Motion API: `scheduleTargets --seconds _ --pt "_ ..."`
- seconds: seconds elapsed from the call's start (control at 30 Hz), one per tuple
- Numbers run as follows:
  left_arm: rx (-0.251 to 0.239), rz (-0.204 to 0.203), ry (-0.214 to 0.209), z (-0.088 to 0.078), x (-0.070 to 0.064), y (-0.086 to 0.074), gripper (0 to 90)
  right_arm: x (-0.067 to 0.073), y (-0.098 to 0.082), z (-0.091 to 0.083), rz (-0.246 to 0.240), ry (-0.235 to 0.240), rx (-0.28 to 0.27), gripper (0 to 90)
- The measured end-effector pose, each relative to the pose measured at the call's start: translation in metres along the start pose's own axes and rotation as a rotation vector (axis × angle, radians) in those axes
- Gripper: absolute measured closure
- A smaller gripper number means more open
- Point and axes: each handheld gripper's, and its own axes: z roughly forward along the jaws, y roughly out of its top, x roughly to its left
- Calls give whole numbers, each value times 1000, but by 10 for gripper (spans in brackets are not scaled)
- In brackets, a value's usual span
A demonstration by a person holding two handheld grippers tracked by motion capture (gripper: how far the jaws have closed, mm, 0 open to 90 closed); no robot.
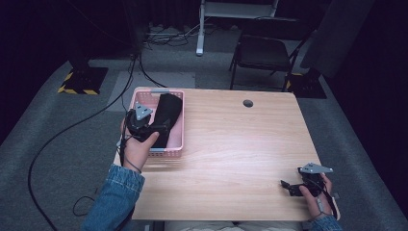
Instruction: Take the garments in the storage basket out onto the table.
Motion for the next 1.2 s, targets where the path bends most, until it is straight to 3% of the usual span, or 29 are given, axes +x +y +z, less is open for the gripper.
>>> scheduleTargets --seconds 0.53,0.83,1.03,1.2 --pt "45 -20 10 33 6 -4 42 0 0 0 0 0 0 1" --pt "81 -27 37 50 12 -7 45 0 0 0 0 0 0 0" --pt "131 -28 46 64 19 -13 45 0 0 0 0 0 0 1" --pt "170 -52 51 76 26 -20 50 0 0 0 0 0 0 0"
